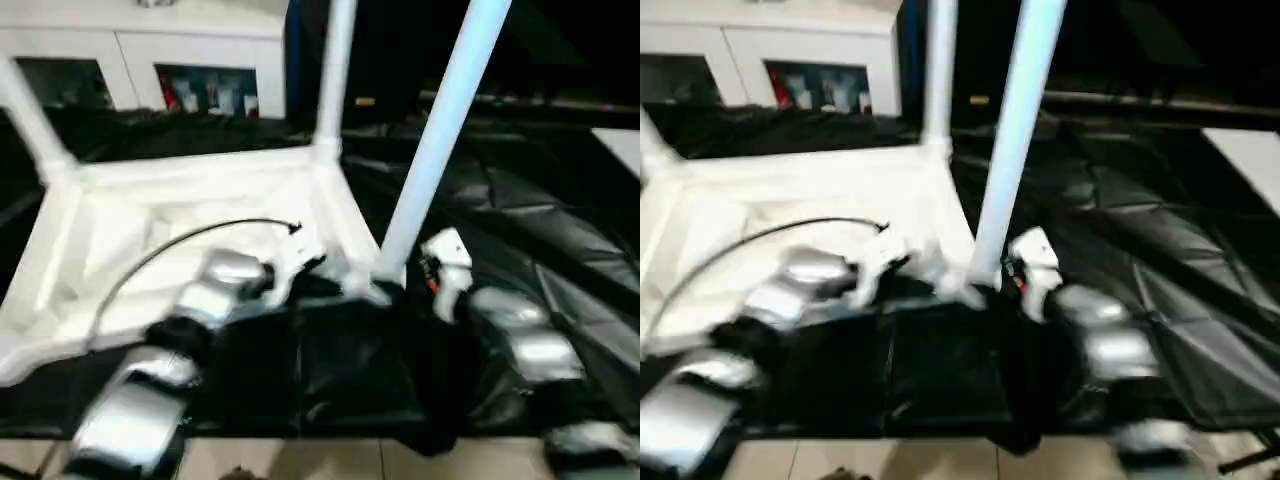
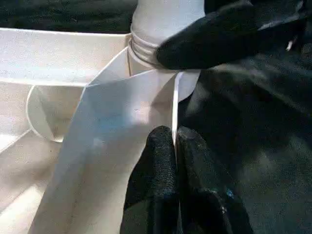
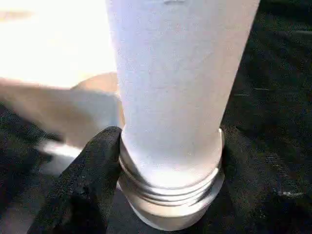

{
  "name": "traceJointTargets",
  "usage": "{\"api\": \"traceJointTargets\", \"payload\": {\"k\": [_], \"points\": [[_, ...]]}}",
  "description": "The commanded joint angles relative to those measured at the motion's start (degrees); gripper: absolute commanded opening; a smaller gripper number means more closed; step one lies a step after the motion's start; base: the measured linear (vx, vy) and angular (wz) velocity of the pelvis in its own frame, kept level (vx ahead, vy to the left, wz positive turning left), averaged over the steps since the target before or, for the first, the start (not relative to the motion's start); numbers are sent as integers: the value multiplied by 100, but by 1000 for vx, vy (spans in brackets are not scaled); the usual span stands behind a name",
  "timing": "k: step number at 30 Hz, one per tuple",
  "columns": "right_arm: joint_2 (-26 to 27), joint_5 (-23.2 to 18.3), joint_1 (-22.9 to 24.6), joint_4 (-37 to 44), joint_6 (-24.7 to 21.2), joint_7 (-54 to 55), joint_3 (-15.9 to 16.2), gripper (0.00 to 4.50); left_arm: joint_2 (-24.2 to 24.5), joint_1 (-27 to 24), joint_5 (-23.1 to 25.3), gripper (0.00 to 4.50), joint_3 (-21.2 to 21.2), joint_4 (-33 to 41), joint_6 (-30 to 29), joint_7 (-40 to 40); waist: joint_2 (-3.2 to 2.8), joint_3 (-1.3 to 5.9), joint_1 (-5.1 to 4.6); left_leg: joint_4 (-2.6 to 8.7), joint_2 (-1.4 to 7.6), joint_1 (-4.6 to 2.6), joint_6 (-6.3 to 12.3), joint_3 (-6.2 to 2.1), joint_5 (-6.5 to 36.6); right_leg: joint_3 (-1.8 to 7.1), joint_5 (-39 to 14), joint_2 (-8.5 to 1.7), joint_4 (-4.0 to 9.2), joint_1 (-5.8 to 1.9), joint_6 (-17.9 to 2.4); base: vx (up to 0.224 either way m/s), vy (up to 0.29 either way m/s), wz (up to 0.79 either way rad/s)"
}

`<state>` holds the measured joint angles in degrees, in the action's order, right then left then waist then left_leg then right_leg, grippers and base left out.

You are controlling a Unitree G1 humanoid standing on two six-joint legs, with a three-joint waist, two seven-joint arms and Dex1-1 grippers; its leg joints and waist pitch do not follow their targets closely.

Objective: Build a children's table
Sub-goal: Rotate leg to tighten

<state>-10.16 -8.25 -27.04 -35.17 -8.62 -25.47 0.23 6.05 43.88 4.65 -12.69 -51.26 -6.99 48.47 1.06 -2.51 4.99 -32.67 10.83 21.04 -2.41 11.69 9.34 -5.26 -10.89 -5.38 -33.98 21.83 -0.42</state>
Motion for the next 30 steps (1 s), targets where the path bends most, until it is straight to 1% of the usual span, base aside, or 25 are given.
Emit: {"api": "traceJointTargets", "payload": {"k": [1, 2, 3, 4, 5, 7, 8, 9, 10, 11, 12, 14, 15, 16, 17, 18, 19, 20, 21, 22, 23, 24, 25, 28, 30], "points": [[192, 187, 27, -489, -278, 931, -191, 274, -278, 63, 24, 0, 52, -239, -256, -617, 1, 279, -28, 413, 303, -158, -167, -196, 2030, 313, -2393, -443, 567, -110, -860, 0, 0, 0], [192, 187, 27, -489, -278, 931, -191, 274, -278, 63, 24, 0, 52, -239, -256, -617, 9, 276, -39, 418, 290, -160, -182, -204, 2105, 304, -2443, -433, 579, -103, -834, 0, 0, 0], [432, 143, -189, -664, -274, 1325, -275, 274, -509, 76, 75, 0, -5, -247, -291, -871, -4, 281, -43, 414, 288, -164, -176, -198, 2128, 305, -2443, -434, 586, -106, -837, 0, 0, 0], [489, 204, -286, -739, -240, 1414, -224, 274, -590, 71, 98, 0, -48, -240, -293, -908, 12, 287, -61, 417, 288, -146, -177, -206, 2121, 308, -2414, -437, 583, -107, -828, 0, 0, 0], [524, 271, -364, -812, -177, 1486, -182, 274, -644, 75, 120, 0, -70, -264, -236, -943, 6, 287, -51, 413, 279, -146, -158, -204, 2099, 303, -2418, -434, 592, -107, -792, 0, 0, 0], [583, 328, -466, -911, -79, 1467, -139, 274, -704, 95, 169, 0, -96, -336, -132, -970, 13, 290, -55, 412, 275, -133, -124, -197, 2065, 308, -2343, -426, 593, -113, -755, 0, 0, 0], [611, 270, -505, -919, 30, 1284, -136, 274, -694, 103, 212, 0, -133, -370, -18, -935, 27, 288, -47, 411, 275, -140, -97, -190, 2063, 311, -2316, -424, 596, -104, -746, 0, 0, 0], [611, 254, -507, -913, 52, 1245, -135, 274, -687, 101, 218, 0, -141, -368, 7, -922, 20, 288, -46, 412, 273, -137, -76, -194, 2086, 310, -2332, -428, 595, -103, -747, 0, 0, 0], [611, 225, -510, -902, 93, 1171, -133, 330, -674, 97, 228, 0, -157, -365, 54, -899, 19, 287, -39, 414, 280, -134, -61, -196, 2094, 310, -2329, -431, 599, -108, -735, 0, 0, 0], [543, 165, -516, -842, 219, 993, -150, 330, -553, 87, 235, 0, -203, -320, 104, -720, 25, 290, -34, 419, 284, -131, -55, -198, 2087, 309, -2308, -432, 594, -115, -732, 0, 0, 0], [480, 162, -525, -826, 264, 936, -164, 344, -487, 94, 232, 0, -199, -329, 61, -678, 17, 297, -37, 421, 284, -113, -45, -195, 2028, 312, -2178, -422, 570, -127, -765, 0, 0, 0], [330, 202, -555, -803, 379, 745, -151, 362, -367, 100, 235, 0, -183, -360, 102, -593, 9, 297, -32, 414, 286, -120, -26, -183, 1959, 319, -2034, -424, 558, -119, -842, 0, 0, 0], [330, 202, -555, -803, 379, 745, -151, 362, -367, 100, 235, 0, -183, -360, 102, -593, 7, 302, -23, 411, 285, -122, -21, -183, 1943, 317, -1999, -424, 555, -121, -856, 0, 0, 0], [248, 205, -546, -746, 372, 574, -118, 378, -321, 102, 234, 0, -160, -367, 111, -545, 13, 300, -27, 409, 283, -115, 5, -174, 1929, 317, -1945, -413, 546, -131, -885, 0, 0, 0], [55, 181, -488, -587, 311, 147, -34, 382, -230, 101, 229, 0, -140, -372, 195, -406, 16, 302, -17, 400, 283, -114, 27, -168, 1893, 320, -1903, -420, 542, -136, -914, 0, 0, 0], [-30, 169, -464, -532, 292, -59, -1, 387, -191, 106, 230, 0, -137, -388, 270, -331, 26, 312, 1, 394, 279, -94, 84, -166, 1791, 316, -1811, -419, 530, -168, -917, 0, 0, 0], [-43, 170, -459, -524, 292, -83, 6, 387, -186, 106, 229, 0, -137, -388, 273, -324, 25, 313, 6, 393, 282, -87, 109, -165, 1722, 320, -1732, -422, 520, -170, -929, 0, 0, 0], [-450, 197, -318, -290, 315, -815, 197, 387, -30, 106, 205, 0, -145, -388, 362, -93, 17, 310, 16, 392, 286, -82, 151, -164, 1658, 313, -1646, -413, 513, -181, -939, 0, 0, 0], [-538, 207, -292, -251, 328, -949, 231, 387, 4, 102, 197, 0, -151, -377, 396, -33, 2, 309, 20, 387, 283, -81, 174, -161, 1657, 312, -1613, -411, 512, -185, -950, 0, 0, 0], [-686, 177, -249, -176, 301, -1198, 260, 387, 60, 93, 175, 0, -154, -345, 394, 67, 15, 308, 20, 383, 289, -75, 204, -156, 1632, 313, -1545, -408, 504, -194, -971, 0, 0, 0], [-872, 138, -191, -72, 299, -1533, 298, 387, 133, 70, 147, 0, -181, -284, 438, 266, 18, 307, 25, 381, 288, -60, 228, -163, 1596, 308, -1517, -414, 492, -212, -1003, 0, 0, 0], [-1098, 104, -111, 82, 301, -1917, 361, 387, 217, 30, 104, 0, -218, -187, 473, 544, 18, 307, 25, 381, 288, -60, 228, -163, 1596, 308, -1517, -414, 492, -212, -1003, 0, 0, 0], [-1185, 96, -78, 150, 297, -2057, 389, 387, 250, 14, 87, 0, -229, -149, 458, 638, 18, 314, 33, 374, 302, -62, 276, -162, 1534, 306, -1414, -414, 474, -213, -1069, 0, 0, 0], [-1414, 68, -20, 294, 323, -2409, 429, 387, 365, -73, 14, 0, -309, 17, 641, 1143, 21, 331, 17, 355, 302, -36, 328, -158, 1353, 298, -1060, -409, 418, -228, -1250, 0, 0, 0], [-1516, 17, -2, 357, 296, -2620, 439, 387, 430, -128, -36, 0, -346, 119, 709, 1439, 12, 340, 29, 336, 311, -53, 371, -142, 1291, 300, -858, -407, 392, -223, -1376, 0, 0, 0]]}}
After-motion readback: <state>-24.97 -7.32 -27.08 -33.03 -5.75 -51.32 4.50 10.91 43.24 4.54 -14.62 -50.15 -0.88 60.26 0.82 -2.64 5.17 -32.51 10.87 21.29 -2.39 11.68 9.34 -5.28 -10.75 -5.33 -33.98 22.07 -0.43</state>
